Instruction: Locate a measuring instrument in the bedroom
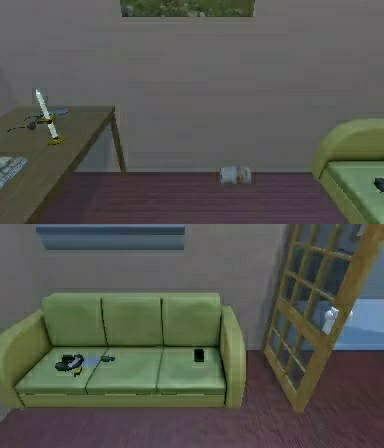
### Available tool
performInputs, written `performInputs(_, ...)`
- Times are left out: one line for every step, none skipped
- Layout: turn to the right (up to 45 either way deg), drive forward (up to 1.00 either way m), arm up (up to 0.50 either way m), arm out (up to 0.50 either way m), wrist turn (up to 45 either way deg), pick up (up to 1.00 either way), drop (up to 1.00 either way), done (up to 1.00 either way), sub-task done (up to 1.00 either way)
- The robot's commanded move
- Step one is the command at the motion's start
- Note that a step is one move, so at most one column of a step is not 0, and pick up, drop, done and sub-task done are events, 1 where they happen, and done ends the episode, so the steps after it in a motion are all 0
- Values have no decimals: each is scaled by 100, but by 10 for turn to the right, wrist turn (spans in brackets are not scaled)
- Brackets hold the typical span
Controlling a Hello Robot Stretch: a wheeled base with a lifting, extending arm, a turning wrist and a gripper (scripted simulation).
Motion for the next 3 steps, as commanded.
performInputs(450, 0, 0, 0, 0, 0, 0, 0, 0)
performInputs(450, 0, 0, 0, 0, 0, 0, 0, 0)
performInputs(450, 0, 0, 0, 0, 0, 0, 0, 0)
